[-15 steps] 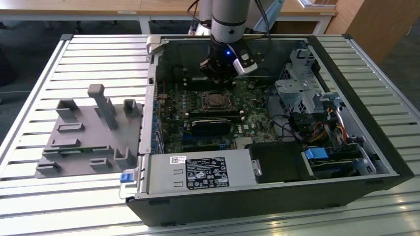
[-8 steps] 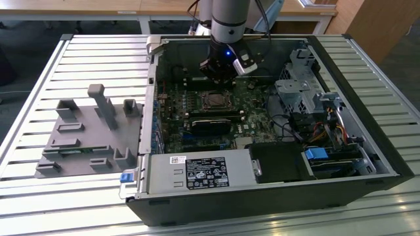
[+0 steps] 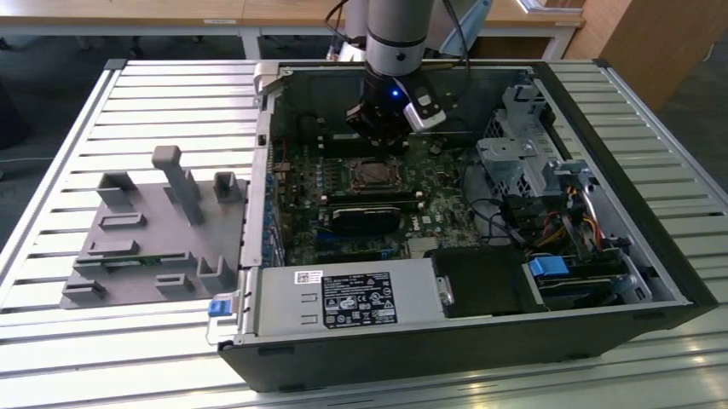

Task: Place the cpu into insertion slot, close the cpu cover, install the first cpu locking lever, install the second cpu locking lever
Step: 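Install the first cpu locking lever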

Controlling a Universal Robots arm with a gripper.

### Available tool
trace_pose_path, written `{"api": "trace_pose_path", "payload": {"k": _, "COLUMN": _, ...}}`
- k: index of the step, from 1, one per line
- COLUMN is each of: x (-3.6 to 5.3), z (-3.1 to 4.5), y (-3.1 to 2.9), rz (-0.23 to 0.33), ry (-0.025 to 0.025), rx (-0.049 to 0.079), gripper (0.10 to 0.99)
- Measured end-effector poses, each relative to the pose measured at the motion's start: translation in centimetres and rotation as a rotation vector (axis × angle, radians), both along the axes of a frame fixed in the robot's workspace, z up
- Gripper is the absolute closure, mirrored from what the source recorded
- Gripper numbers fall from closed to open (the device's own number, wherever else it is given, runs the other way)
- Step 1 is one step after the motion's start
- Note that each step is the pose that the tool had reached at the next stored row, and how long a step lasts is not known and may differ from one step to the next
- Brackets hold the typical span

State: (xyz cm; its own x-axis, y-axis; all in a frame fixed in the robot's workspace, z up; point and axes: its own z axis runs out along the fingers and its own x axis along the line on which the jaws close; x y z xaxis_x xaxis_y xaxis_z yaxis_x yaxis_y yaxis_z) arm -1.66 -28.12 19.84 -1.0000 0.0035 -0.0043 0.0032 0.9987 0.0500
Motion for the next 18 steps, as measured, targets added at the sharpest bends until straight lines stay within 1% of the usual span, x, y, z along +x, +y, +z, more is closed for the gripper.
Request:
{"api": "trace_pose_path", "payload": {"k": 4, "x": 0.00, "z": -0.06, "y": 0.01, "rz": 0.000, "ry": -0.0002, "rx": -0.005, "gripper": 0.980}}
{"api": "trace_pose_path", "payload": {"k": 9, "x": 0.01, "z": 0.05, "y": 0.03, "rz": 0.000, "ry": -0.0008, "rx": -0.004, "gripper": 0.980}}
{"api": "trace_pose_path", "payload": {"k": 16, "x": 0.01, "z": 0.24, "y": 0.03, "rz": 0.000, "ry": -0.0004, "rx": -0.005, "gripper": 0.980}}
{"api": "trace_pose_path", "payload": {"k": 18, "x": 0.00, "z": 0.24, "y": 0.02, "rz": 0.000, "ry": -0.0004, "rx": -0.010, "gripper": 0.980}}
